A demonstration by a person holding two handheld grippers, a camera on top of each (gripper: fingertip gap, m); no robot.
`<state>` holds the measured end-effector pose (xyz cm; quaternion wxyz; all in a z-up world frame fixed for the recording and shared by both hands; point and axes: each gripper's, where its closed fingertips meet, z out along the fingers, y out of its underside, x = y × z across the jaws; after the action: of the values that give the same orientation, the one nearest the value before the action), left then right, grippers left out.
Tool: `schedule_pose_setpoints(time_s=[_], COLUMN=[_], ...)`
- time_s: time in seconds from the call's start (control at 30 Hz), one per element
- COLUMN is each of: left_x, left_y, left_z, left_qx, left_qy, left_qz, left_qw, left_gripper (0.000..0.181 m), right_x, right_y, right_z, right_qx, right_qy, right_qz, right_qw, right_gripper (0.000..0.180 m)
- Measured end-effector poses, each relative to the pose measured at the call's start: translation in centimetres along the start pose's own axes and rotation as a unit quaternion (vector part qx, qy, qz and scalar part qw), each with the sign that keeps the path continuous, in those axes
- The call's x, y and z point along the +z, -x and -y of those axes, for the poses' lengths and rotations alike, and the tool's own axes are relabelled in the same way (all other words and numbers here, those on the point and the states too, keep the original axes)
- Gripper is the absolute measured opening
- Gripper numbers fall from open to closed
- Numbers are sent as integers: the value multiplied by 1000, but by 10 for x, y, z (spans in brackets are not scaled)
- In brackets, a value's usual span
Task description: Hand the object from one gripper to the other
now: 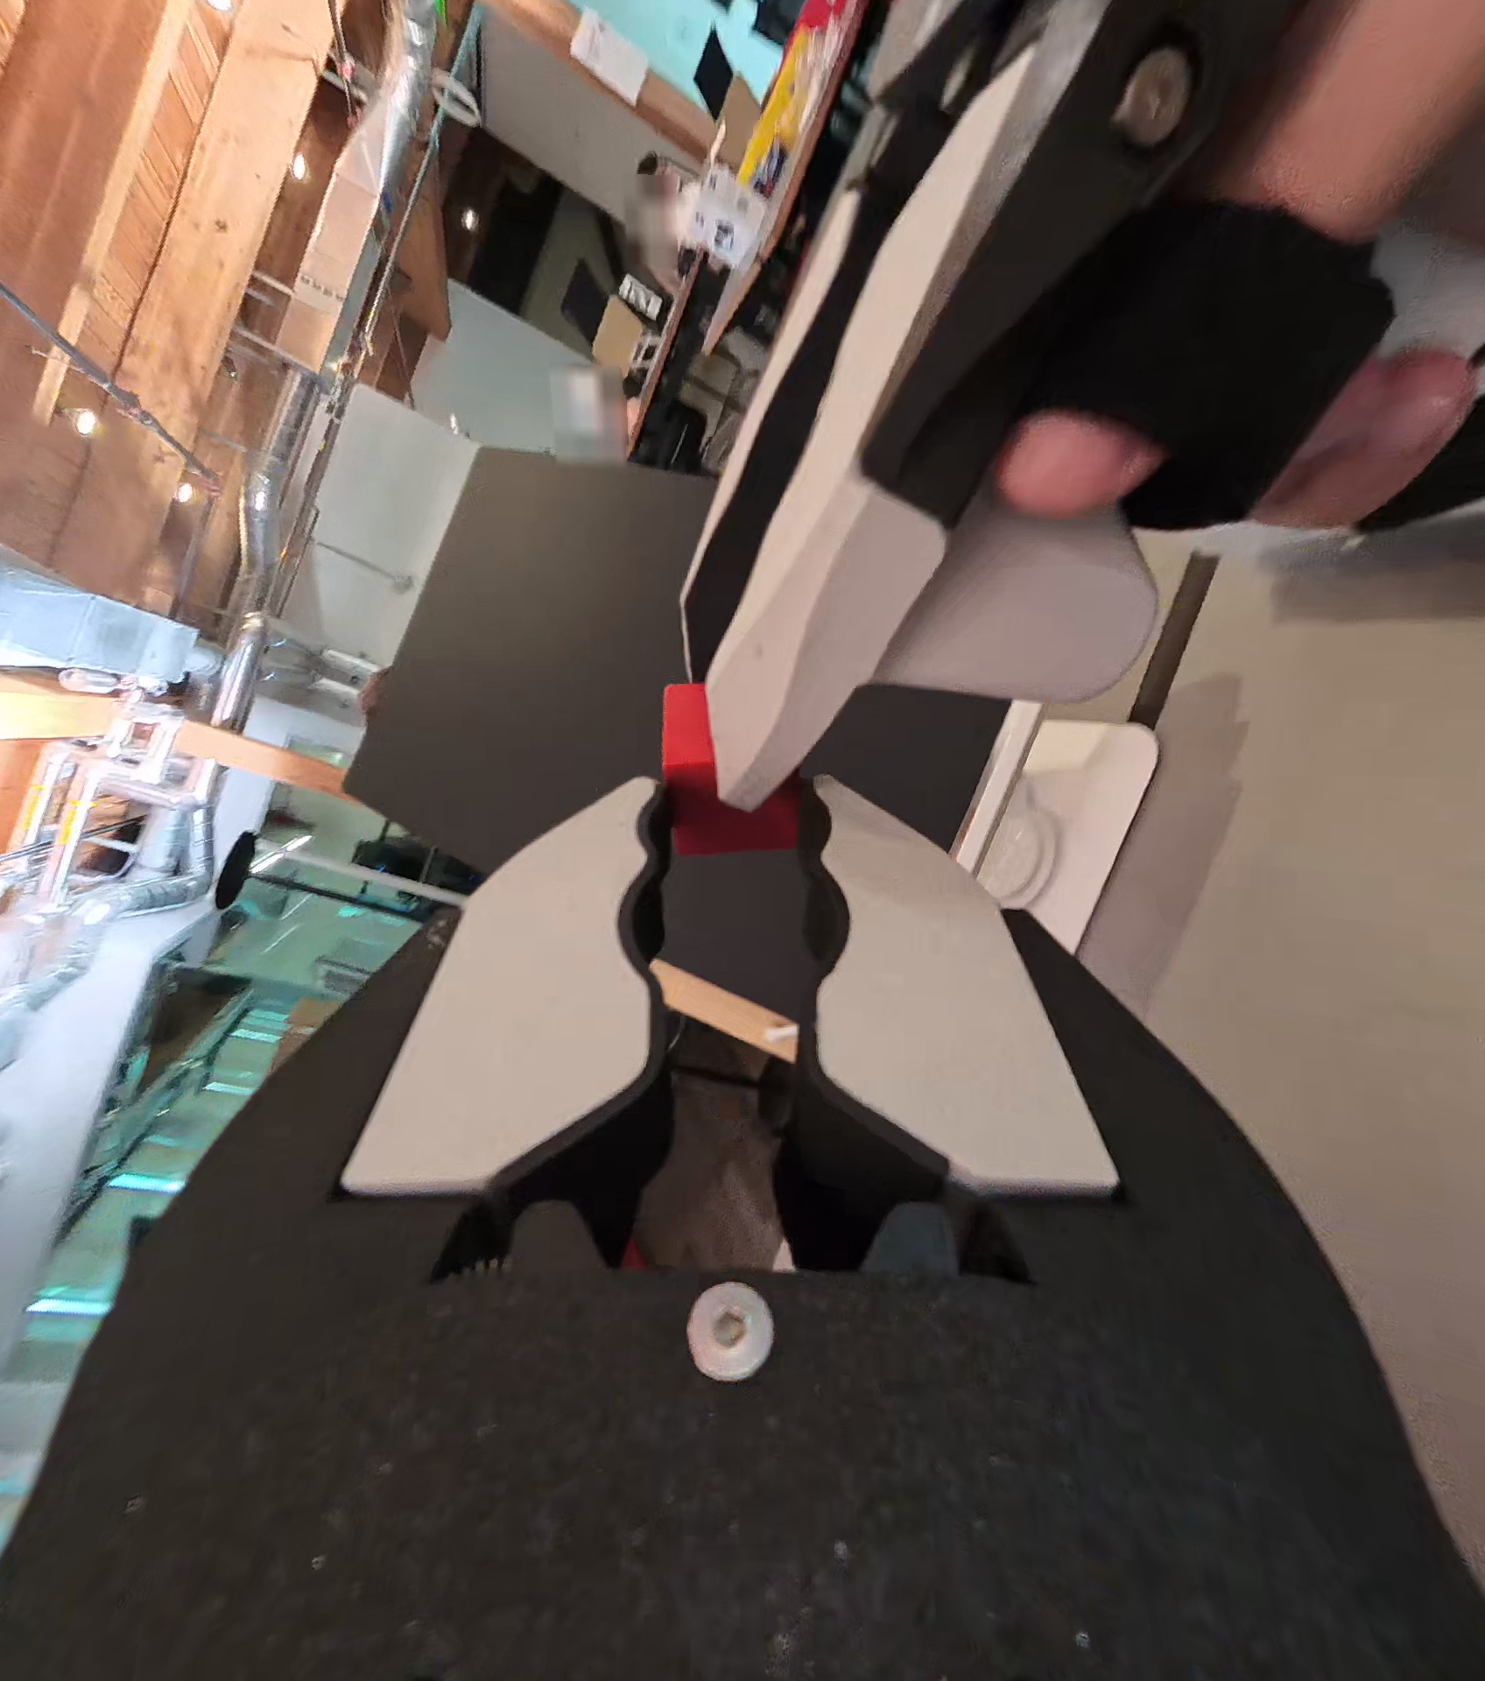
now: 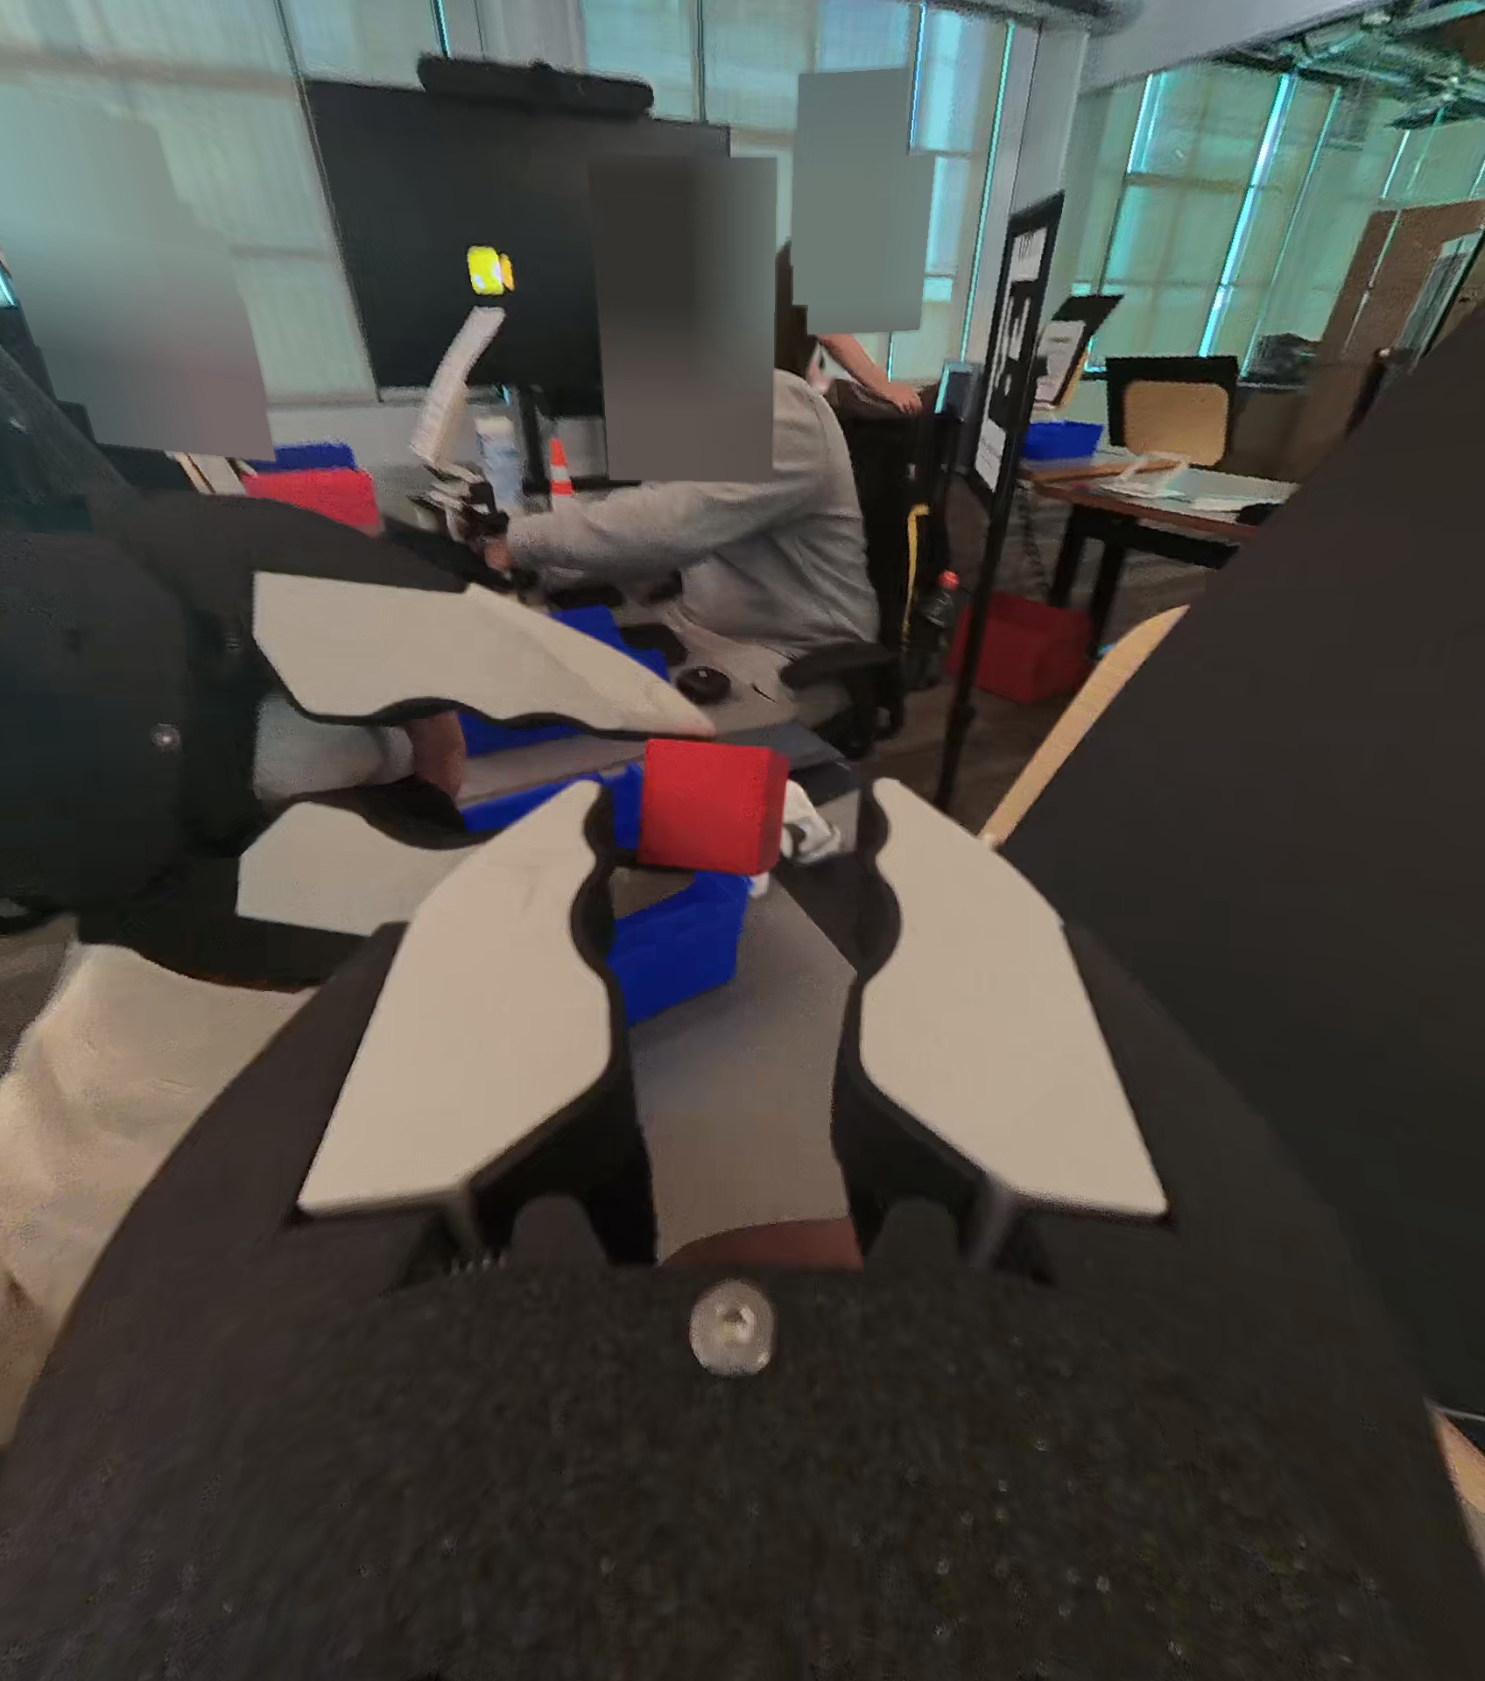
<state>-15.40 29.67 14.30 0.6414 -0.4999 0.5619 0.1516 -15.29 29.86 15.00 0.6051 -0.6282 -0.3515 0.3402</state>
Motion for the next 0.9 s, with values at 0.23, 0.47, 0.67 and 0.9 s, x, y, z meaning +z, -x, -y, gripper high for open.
schedule_pose_setpoints(time_s=[0.23, 0.47, 0.67, 0.9], left_x=[20, 31, 38, 32], left_y=[-9, -11, 0, 1], left_z=[-6, -23, -43, -18], left_qx=[33, -59, -84, -434], left_qy=[35, 52, 95, -40], left_qz=[27, -24, 6, -180], left_qw=[998, 997, 992, 882], left_gripper=[27, 32, 31, 35], right_x=[2, -16, -32, -22], right_y=[-13, -51, -62, -46], right_z=[-18, -13, -3, -20], right_qx=[-11, -37, -157, -389], right_qy=[61, 54, 59, 130], right_qz=[4, -72, -140, -158], right_qw=[998, 995, 976, 898], right_gripper=[27, 27, 27, 28])
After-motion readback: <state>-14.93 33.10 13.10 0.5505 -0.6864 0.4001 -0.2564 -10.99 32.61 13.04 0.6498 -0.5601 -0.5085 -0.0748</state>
